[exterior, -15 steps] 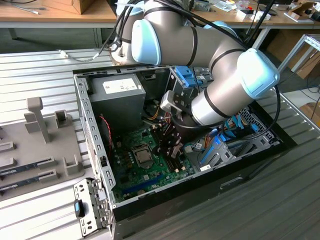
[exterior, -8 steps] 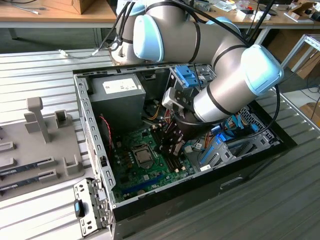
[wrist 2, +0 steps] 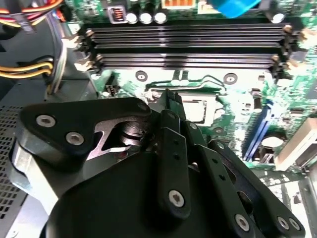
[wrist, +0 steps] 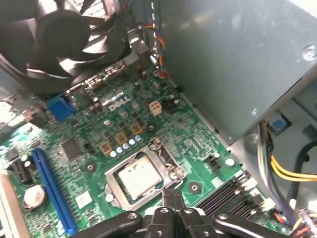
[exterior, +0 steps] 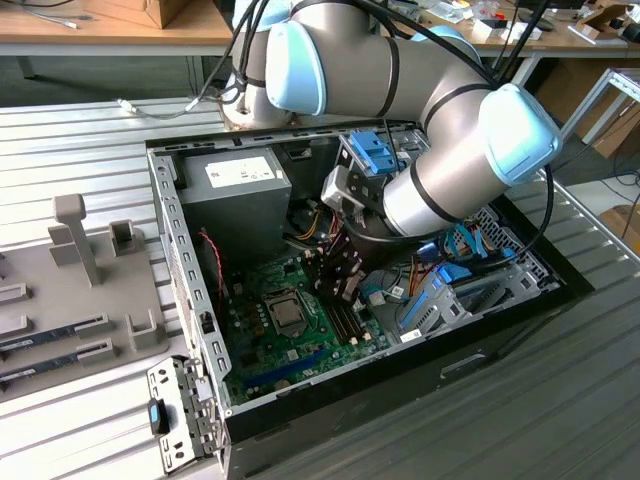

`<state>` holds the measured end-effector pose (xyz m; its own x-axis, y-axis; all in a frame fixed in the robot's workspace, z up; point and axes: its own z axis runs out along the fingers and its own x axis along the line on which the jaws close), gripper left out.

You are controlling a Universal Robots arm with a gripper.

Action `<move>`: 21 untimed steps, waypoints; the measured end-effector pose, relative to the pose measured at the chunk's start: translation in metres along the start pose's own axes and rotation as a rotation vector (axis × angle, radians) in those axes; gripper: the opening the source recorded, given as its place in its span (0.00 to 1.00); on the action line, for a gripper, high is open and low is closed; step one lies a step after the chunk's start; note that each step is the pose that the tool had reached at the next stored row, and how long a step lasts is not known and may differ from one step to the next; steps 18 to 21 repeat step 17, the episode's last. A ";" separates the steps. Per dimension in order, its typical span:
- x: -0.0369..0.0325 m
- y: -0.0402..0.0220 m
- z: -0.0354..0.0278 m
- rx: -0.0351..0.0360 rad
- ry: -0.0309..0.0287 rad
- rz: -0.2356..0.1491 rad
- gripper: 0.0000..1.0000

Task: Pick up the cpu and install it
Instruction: 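Install the second cpu locking lever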

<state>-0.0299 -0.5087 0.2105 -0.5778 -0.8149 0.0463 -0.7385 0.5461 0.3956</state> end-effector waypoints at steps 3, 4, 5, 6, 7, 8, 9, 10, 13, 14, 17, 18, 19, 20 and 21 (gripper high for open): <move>-0.0035 0.0025 0.0003 -0.0044 -0.0045 -0.004 0.11; -0.0043 0.0033 -0.0001 -0.0054 -0.0057 -0.005 0.11; -0.0049 0.0041 -0.0008 -0.0061 -0.0064 -0.006 0.11; -0.0053 0.0054 -0.0027 -0.0071 -0.0076 -0.007 0.11; -0.0056 0.0063 -0.0041 -0.0077 -0.0083 -0.007 0.11; -0.0058 0.0077 -0.0068 -0.0083 -0.0091 -0.007 0.11; -0.0056 0.0100 -0.0119 -0.0097 -0.0108 -0.008 0.11; -0.0055 0.0109 -0.0140 -0.0105 -0.0119 -0.009 0.11; -0.0054 0.0115 -0.0155 -0.0112 -0.0128 -0.009 0.11; -0.0054 0.0115 -0.0155 -0.0111 -0.0127 -0.009 0.11; -0.0055 0.0115 -0.0155 -0.0112 -0.0128 -0.009 0.11; -0.0055 0.0115 -0.0155 -0.0112 -0.0128 -0.009 0.11; -0.0055 0.0115 -0.0155 -0.0112 -0.0128 -0.009 0.11; -0.0055 0.0115 -0.0155 -0.0112 -0.0128 -0.009 0.11; -0.0055 0.0115 -0.0155 -0.0112 -0.0128 -0.009 0.11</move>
